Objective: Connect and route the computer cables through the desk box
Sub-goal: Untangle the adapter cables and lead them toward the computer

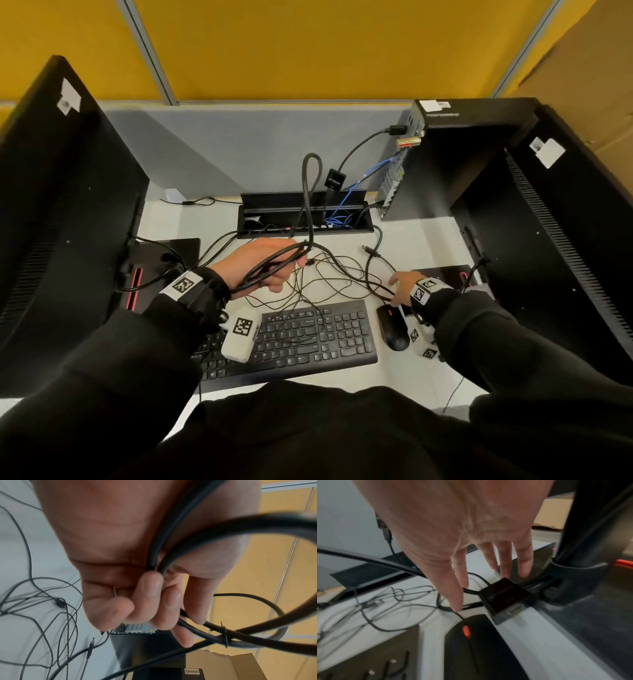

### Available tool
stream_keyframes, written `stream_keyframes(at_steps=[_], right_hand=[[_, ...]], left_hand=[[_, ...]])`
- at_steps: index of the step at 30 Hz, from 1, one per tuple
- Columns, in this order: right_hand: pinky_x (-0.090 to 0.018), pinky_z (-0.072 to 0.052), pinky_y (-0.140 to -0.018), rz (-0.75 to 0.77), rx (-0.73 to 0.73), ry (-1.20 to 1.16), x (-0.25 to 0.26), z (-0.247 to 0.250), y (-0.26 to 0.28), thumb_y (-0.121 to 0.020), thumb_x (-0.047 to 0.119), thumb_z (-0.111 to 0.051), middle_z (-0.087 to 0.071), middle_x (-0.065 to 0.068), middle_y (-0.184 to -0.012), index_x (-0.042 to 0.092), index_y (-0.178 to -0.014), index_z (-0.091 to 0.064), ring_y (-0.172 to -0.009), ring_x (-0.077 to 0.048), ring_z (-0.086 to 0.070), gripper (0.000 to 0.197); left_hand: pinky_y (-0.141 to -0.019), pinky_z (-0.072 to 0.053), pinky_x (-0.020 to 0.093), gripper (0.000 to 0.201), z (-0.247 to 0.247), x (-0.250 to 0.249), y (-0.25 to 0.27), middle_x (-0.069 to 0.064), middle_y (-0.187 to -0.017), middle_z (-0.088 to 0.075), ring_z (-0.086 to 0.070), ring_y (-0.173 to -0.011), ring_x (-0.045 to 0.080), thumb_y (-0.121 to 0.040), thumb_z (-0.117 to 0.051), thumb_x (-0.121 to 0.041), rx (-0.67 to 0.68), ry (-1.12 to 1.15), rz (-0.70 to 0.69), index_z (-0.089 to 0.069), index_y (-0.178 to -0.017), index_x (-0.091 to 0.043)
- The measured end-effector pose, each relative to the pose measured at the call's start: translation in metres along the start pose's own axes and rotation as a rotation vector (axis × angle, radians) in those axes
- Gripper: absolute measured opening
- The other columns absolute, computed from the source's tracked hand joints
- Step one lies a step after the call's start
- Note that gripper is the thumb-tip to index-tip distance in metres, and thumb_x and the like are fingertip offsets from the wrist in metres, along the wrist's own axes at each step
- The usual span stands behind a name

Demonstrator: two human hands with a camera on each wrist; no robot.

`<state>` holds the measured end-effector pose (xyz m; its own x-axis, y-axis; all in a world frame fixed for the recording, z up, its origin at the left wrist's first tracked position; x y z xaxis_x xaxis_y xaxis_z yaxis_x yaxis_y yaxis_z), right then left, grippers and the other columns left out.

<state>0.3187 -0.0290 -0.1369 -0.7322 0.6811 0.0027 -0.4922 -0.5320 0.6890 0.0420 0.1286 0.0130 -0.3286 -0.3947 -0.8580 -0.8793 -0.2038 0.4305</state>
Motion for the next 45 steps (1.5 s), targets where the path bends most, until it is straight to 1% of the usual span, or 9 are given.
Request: stream_keyframes(at_steps=[4, 9, 16, 21, 24, 29, 33, 41, 45], right_hand=[[-0.027, -0.053, -0.097, -0.019, 0.004, 0.019, -0.003, -0.01, 0.003, -0.079, 0.023, -0.083, -0.066, 0.0, -0.128, 0.022, -0.126, -0.068, -0.116, -0.022, -0.064, 0.05], [-0.024, -0.057, -0.077, -0.041, -0.225, -0.369, -0.005, 0.02, 0.017, -0.086, 0.0, -0.065, -0.074, -0.002, -0.109, 0.03, -0.078, -0.076, -0.093, -0.02, -0.07, 0.033], [-0.037, -0.056, -0.089, 0.377, -0.245, -0.77, 0.065, 0.04, 0.069, -0.077, 0.021, -0.081, -0.07, 0.01, -0.088, 0.033, -0.085, -0.076, -0.084, -0.011, -0.067, 0.016], [-0.038, -0.054, -0.088, 0.677, -0.007, -0.919, 0.106, 0.03, 0.099, -0.079, 0.003, -0.081, -0.073, -0.013, -0.095, 0.014, -0.079, -0.067, -0.082, -0.019, -0.065, 0.018], [-0.044, -0.055, -0.088, 0.741, 0.203, -0.777, 0.109, 0.016, 0.101, -0.08, -0.002, -0.079, -0.075, -0.009, -0.105, 0.013, -0.079, -0.069, -0.089, -0.04, -0.065, 0.019], [-0.021, -0.049, -0.087, 0.71, 0.418, -0.255, 0.081, -0.01, 0.09, -0.077, -0.003, -0.074, -0.077, 0.002, -0.104, 0.013, -0.079, -0.073, -0.101, -0.009, -0.07, 0.016], [-0.012, -0.047, -0.08, 0.7, 0.412, -0.022, 0.068, -0.002, 0.068, -0.074, -0.006, -0.073, -0.078, -0.001, -0.103, 0.026, -0.067, -0.068, -0.095, -0.008, -0.069, 0.033], [-0.032, -0.061, -0.08, 0.653, 0.181, -0.499, 0.058, 0.072, 0.052, -0.086, 0.0, -0.071, -0.075, 0.008, -0.111, 0.031, -0.117, -0.073, -0.087, -0.006, -0.072, 0.044], [-0.038, -0.056, -0.093, 0.793, 0.114, -0.666, 0.068, 0.119, 0.066, -0.087, 0.0, -0.072, -0.074, 0.007, -0.118, 0.029, -0.119, -0.074, -0.096, -0.02, -0.072, 0.043]], left_hand=[[-0.053, -0.026, 0.029, 0.029, 0.011, -0.004, 0.004, -0.001, -0.063, -0.028, -0.025, -0.049, 0.013, -0.107, -0.044, -0.026, -0.001, -0.024, 0.008, -0.064, -0.096, -0.008], [-0.053, -0.026, 0.029, 0.028, 0.015, -0.012, -0.009, 0.002, -0.066, -0.028, -0.027, -0.049, 0.012, -0.108, -0.045, -0.026, 0.017, -0.059, -0.015, -0.063, -0.104, -0.006], [-0.056, -0.03, 0.029, 0.031, 0.018, -0.021, -0.042, 0.001, -0.069, -0.04, -0.031, -0.053, 0.014, -0.108, -0.047, -0.033, 0.047, 0.04, -0.107, -0.067, -0.104, -0.011], [-0.054, -0.031, 0.027, 0.031, 0.013, -0.034, -0.062, 0.001, -0.068, -0.039, -0.032, -0.051, 0.011, -0.103, -0.054, -0.041, 0.041, 0.038, -0.126, -0.067, -0.103, -0.013], [-0.053, -0.032, 0.025, 0.028, 0.022, -0.033, -0.07, 0.0, -0.068, -0.038, -0.032, -0.05, 0.01, -0.104, -0.053, -0.04, -0.019, 0.056, -0.109, -0.068, -0.101, -0.015], [-0.051, -0.03, 0.023, 0.024, 0.062, 0.012, -0.078, -0.005, -0.066, -0.035, -0.03, -0.048, 0.007, -0.104, -0.053, -0.039, -0.173, 0.343, -0.045, -0.066, -0.095, -0.02], [-0.051, -0.03, 0.022, 0.027, 0.08, 0.048, -0.077, -0.009, -0.06, -0.031, -0.029, -0.045, 0.006, -0.103, -0.053, -0.041, -0.29, 0.55, -0.005, -0.067, -0.091, -0.022], [-0.043, -0.026, 0.024, 0.028, 0.095, 0.088, -0.049, -0.006, -0.062, -0.021, -0.023, -0.045, 0.009, -0.106, -0.047, -0.035, -0.352, 0.43, 0.09, -0.065, -0.096, -0.017], [-0.042, -0.028, 0.024, 0.028, 0.096, 0.108, -0.045, -0.008, -0.057, -0.024, -0.023, -0.043, 0.008, -0.104, -0.047, -0.034, -0.38, 0.494, 0.096, -0.067, -0.092, -0.018]])
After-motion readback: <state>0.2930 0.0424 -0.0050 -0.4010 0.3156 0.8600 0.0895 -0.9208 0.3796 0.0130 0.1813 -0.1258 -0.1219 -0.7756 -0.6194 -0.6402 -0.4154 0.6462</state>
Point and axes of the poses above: each hand's wrist, its own y-axis away from the middle knuckle, its own z-axis out of the back of the hand, x = y × z, the point moved 8 cm from there along -y, towards the middle knuckle
